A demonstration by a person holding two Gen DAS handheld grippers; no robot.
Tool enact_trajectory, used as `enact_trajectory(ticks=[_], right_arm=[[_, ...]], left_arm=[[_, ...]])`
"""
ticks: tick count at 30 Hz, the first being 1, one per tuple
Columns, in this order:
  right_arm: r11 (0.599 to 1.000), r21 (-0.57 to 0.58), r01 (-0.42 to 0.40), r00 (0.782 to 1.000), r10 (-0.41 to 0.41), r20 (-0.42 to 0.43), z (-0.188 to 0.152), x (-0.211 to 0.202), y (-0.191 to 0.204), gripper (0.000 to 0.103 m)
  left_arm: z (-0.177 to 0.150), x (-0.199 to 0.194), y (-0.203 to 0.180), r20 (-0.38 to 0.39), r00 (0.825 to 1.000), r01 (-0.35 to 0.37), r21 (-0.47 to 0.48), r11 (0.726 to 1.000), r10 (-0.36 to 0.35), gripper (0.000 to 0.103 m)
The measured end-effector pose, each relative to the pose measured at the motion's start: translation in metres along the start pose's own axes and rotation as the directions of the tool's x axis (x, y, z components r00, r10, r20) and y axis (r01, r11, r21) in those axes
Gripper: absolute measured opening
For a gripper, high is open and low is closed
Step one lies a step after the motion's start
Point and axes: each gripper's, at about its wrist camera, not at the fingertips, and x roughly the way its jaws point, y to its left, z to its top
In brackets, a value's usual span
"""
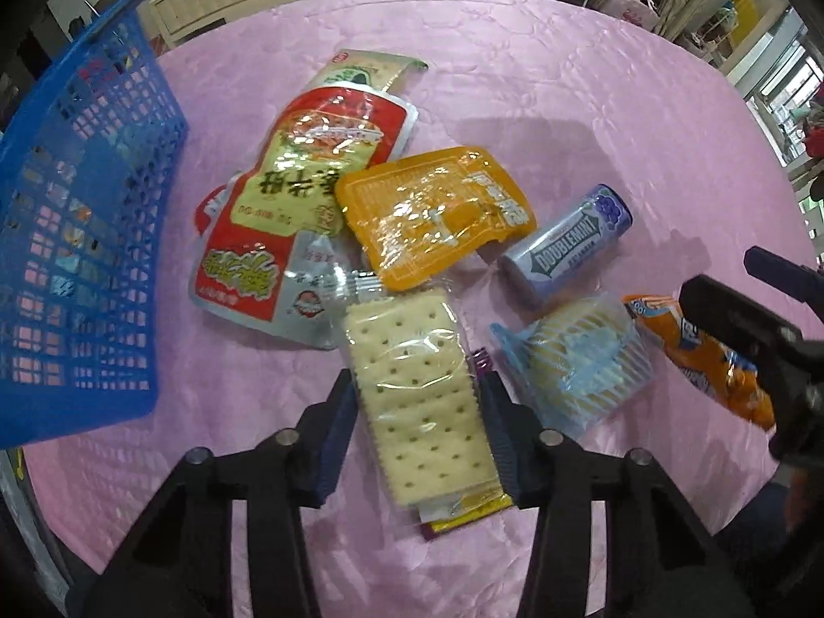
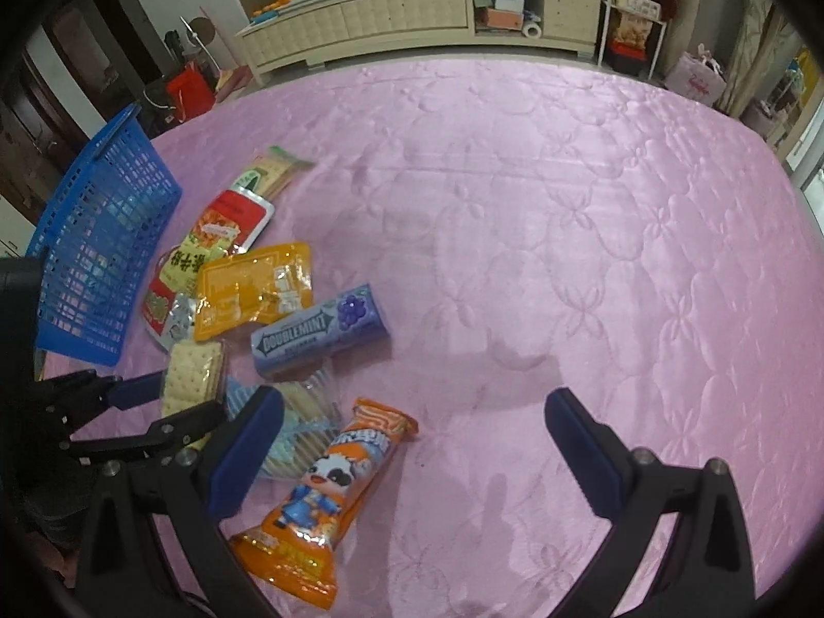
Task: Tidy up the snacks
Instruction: 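Grasp the cracker pack with the left tool while the right tool reaches the striped pack, then lift the cracker pack with the left tool while the right tool grasps the striped blue pack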
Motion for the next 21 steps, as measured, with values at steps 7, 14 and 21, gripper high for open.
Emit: enact_trajectory(ticks=[7,14,21], right_arm=[[0.999,-0.053,-0.014,0.999,0.016,0.042,0.004,-0.012,0.015,0.103],[0.988,-0.086,-0.126,0.992,0.126,-0.01,0.024,-0.024,0.048,0.094],[0.992,-0.071,-0.105,0.975,0.089,-0.201,0.025,0.017,0.07,0.089]], left_arm=[[-0.024,-0.023,0.019,0.071,0.997,0.031,-0.038,0.999,-0.029,0.043],[-0.037,-0.046,0.039,0.14,0.99,0.007,-0.028,1.0,-0.003,0.043],[-0.054,-0.068,0.051,0.163,0.985,0.056,-0.024,0.998,-0.051,0.043]])
